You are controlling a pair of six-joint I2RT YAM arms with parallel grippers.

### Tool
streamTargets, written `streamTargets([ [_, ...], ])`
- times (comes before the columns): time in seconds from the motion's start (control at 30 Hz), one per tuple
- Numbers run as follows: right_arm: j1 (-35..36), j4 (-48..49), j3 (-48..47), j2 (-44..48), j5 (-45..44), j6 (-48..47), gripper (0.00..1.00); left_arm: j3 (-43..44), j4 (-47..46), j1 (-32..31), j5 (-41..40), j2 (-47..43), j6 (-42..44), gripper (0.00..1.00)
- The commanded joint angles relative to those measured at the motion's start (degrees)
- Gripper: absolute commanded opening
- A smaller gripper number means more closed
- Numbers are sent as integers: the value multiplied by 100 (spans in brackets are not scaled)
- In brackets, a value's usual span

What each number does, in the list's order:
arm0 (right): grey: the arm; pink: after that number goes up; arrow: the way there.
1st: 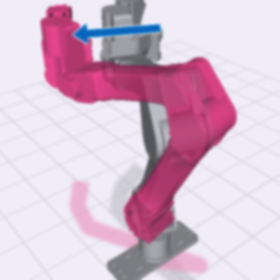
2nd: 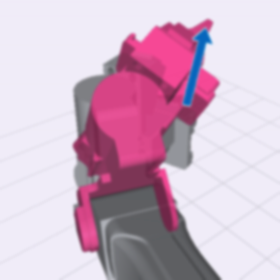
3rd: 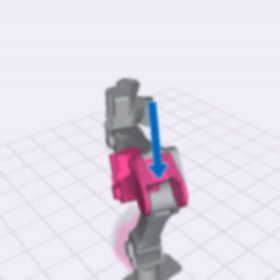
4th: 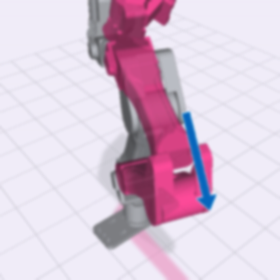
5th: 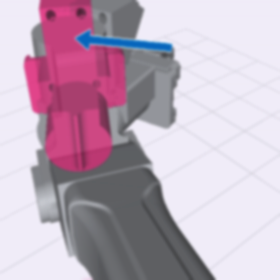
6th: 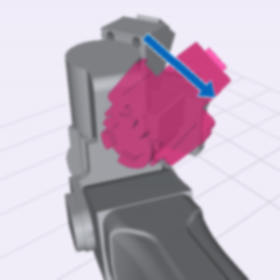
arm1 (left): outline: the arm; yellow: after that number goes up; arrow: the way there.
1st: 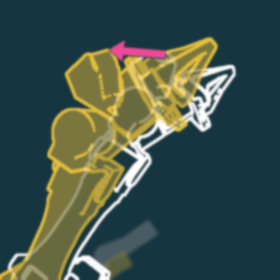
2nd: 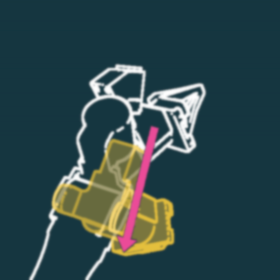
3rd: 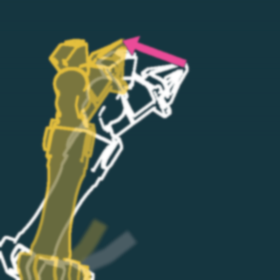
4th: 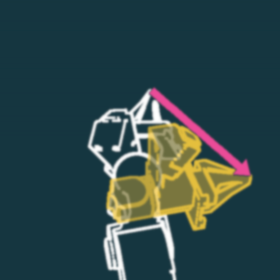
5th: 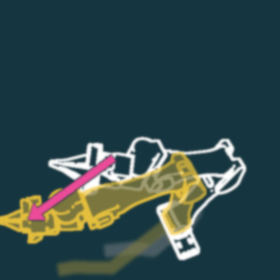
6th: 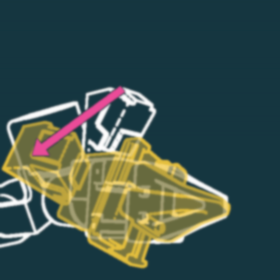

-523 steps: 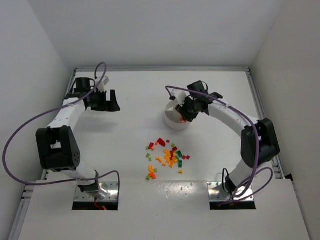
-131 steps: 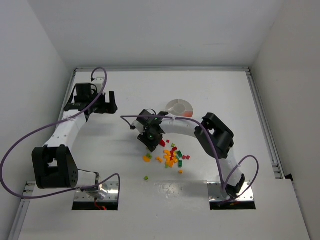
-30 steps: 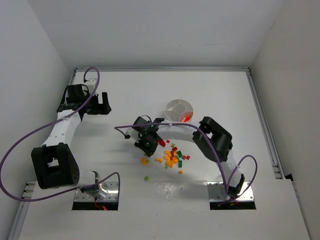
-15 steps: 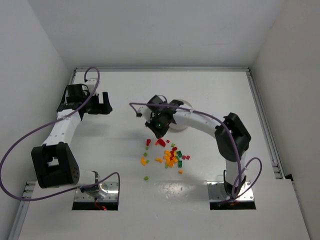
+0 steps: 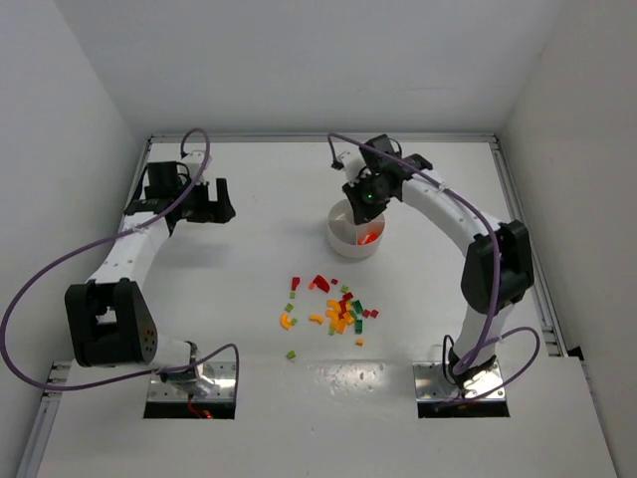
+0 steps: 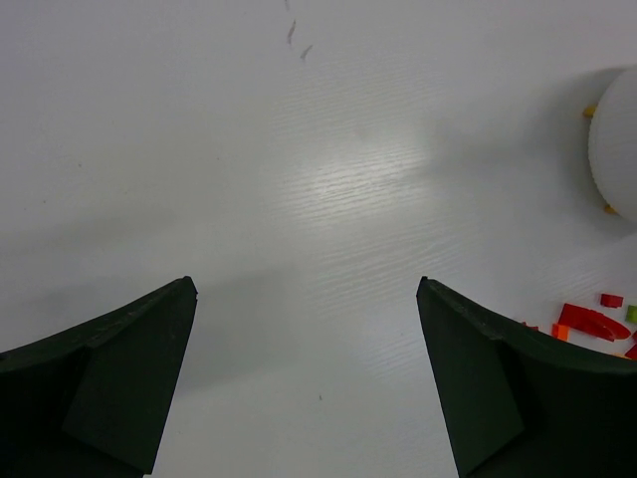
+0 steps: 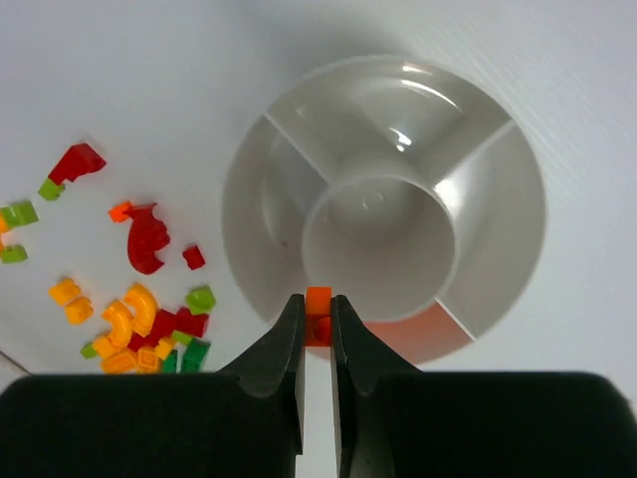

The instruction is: Sort the legos into containers by color

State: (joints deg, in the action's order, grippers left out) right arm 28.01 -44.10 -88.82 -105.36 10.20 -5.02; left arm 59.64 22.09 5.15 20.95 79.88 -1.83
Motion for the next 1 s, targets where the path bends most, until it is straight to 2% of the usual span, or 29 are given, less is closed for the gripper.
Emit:
streamTargets([
  [0.0, -225, -126, 197, 507, 394, -166, 0, 224, -170, -102, -74, 63, -125, 99],
  [0.33, -349, -38, 707, 763, 642, -342, 0, 285, -284, -339, -249, 230, -283, 99],
  [0.4, -349, 24, 708, 710, 519, -289, 1, 285, -284, -339, -249, 230, -336, 99],
  [0.47, -349, 77, 708, 649, 396, -228, 6, 285, -284, -339, -249, 230, -336, 99],
  [0.67, -349, 261, 646, 473, -96, -43, 8, 285, -284, -339, -302, 169, -336, 99],
  [0.73, -349, 261, 576, 350, -97, -43, 13, 285, -284, -339, -302, 169, -336, 99],
  [0.77, -349, 261, 515, 350, -149, -43, 23, 285, -284, -339, -302, 169, -336, 99],
  [0.87, -349, 208, 383, 218, -150, -43, 38, 285, -284, -339, -302, 169, -336, 99],
  [0.97, -349, 208, 330, 218, -150, -43, 41, 233, -284, -339, -302, 116, -283, 99],
])
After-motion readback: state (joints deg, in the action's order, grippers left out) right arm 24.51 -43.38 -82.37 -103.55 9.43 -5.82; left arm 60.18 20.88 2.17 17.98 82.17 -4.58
